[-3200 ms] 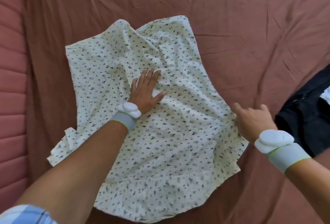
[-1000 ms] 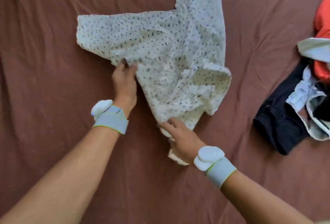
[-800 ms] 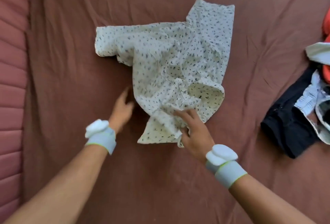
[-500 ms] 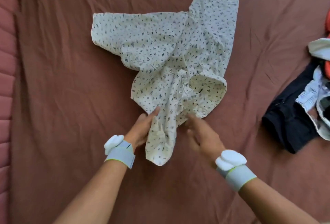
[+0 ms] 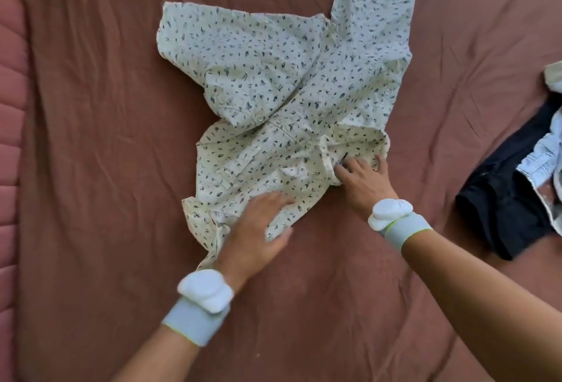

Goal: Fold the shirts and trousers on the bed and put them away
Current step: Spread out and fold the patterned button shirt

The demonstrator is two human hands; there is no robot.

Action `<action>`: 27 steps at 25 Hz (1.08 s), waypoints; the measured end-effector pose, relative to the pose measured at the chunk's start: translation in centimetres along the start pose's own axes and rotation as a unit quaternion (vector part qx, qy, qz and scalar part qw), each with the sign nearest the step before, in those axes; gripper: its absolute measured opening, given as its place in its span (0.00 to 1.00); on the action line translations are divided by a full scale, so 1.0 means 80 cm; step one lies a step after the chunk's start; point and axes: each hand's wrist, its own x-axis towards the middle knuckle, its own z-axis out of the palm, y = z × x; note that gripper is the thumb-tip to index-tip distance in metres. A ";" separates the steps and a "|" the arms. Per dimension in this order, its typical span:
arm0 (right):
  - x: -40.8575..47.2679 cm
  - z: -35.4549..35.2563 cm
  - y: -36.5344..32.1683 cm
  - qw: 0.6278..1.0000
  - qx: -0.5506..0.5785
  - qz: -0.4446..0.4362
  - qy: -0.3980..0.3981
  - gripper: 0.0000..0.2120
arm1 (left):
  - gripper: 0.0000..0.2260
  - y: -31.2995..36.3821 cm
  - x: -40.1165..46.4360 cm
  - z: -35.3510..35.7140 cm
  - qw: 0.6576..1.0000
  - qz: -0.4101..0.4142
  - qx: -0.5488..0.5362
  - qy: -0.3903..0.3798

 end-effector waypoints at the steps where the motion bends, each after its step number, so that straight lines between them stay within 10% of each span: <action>1: 0.001 0.000 0.000 0.998 0.010 -0.024 0.049 0.17 | 0.38 0.004 0.008 0.026 0.994 -0.045 0.060 -0.076; 3: -0.007 -0.009 -0.002 0.991 0.038 -0.061 0.112 0.18 | 0.51 -0.003 0.021 0.064 0.961 -0.167 0.185 -0.121; 8: -0.047 -0.039 -0.016 0.986 0.043 -0.159 0.009 0.23 | 0.22 -0.016 0.006 0.043 0.986 -0.133 0.098 0.038; 12: -0.064 -0.051 -0.015 0.995 0.001 -0.088 0.043 0.21 | 0.23 0.002 -0.019 -0.055 0.994 -0.103 0.001 -0.026; 17: -0.027 -0.158 -0.028 0.986 0.117 0.048 0.104 0.17 | 0.18 0.028 0.057 -0.225 0.987 -0.077 0.026 0.141; 23: 0.045 -0.438 -0.030 0.847 0.146 0.034 0.509 0.23 | 0.15 0.139 0.218 -0.445 0.915 0.053 0.042 0.397; 27: 0.013 -0.574 -0.033 0.762 0.057 0.002 0.645 0.26 | 0.14 0.228 0.204 -0.552 0.876 0.173 -0.011 0.450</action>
